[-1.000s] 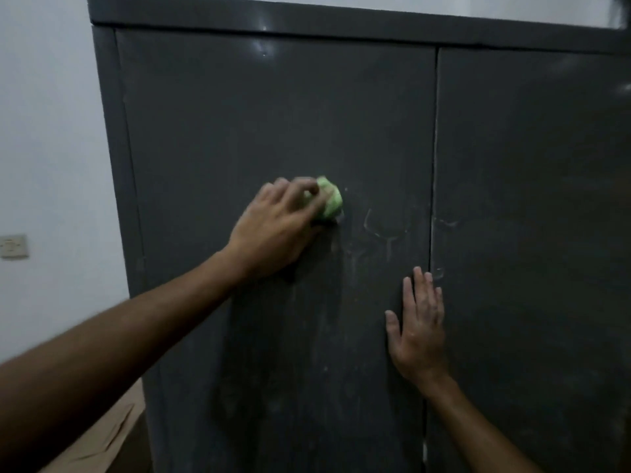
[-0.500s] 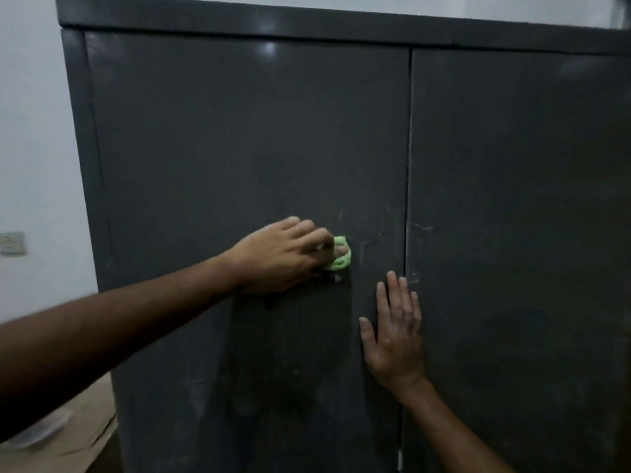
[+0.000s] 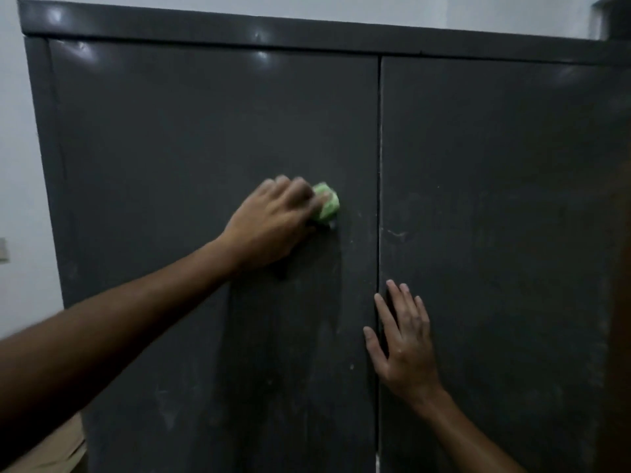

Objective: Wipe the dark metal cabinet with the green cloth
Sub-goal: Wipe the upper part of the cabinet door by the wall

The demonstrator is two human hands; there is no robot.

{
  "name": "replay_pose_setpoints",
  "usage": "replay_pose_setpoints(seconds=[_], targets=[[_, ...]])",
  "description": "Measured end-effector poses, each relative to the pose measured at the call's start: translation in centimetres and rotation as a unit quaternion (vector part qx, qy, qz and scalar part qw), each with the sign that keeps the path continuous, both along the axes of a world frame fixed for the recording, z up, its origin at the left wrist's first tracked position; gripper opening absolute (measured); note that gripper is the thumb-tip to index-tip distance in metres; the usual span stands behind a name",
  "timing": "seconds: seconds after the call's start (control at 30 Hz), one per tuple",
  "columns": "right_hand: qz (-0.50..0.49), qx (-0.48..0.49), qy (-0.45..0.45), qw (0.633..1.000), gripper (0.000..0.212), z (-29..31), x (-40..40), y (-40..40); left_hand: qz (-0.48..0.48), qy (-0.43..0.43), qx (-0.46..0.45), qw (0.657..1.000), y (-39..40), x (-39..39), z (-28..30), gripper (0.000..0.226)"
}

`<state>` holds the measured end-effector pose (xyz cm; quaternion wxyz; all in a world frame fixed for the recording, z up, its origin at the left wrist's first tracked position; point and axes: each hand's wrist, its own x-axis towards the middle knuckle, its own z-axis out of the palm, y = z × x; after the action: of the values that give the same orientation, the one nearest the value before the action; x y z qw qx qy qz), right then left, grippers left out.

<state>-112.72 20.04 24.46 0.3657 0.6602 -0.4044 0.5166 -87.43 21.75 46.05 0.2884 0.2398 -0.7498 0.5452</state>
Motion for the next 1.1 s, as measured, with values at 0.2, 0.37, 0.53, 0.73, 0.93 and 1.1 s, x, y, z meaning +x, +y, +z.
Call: replay_pose_setpoints(seconds=[0.2,0.37,0.53,0.73,0.93,1.1], targets=[[0.0,-0.018,0.013,1.0,0.061,-0.6,-0.4,-1.5,-0.01,-0.119,0.035,0.992,0.0,-4.5,-4.8,0.049],[0.048,-0.025,0.002,0.999,0.065,-0.6,-1.0,-1.4,-0.002,0.028,0.01,1.0,-0.8,-4.6,-0.7,0.046],[0.043,-0.031,-0.04,0.998,0.069,-0.9,-1.8,-1.6,-0.014,-0.068,0.011,0.998,-1.5,-6.7,-3.3,0.052],[0.034,-0.03,-0.035,0.998,0.068,-1.6,-1.9,-2.5,0.0,-0.034,-0.008,0.999,-1.7,-6.7,1.1,0.046],[0.014,-0.031,-0.031,0.999,0.065,-1.7,-1.9,-2.8,-0.035,-0.131,0.011,0.991,-1.5,-8.9,-1.7,0.046],[0.018,-0.034,-0.036,0.999,0.065,-1.8,-1.7,-2.8,0.009,-0.133,0.007,0.991,-1.4,-9.0,1.2,0.046]])
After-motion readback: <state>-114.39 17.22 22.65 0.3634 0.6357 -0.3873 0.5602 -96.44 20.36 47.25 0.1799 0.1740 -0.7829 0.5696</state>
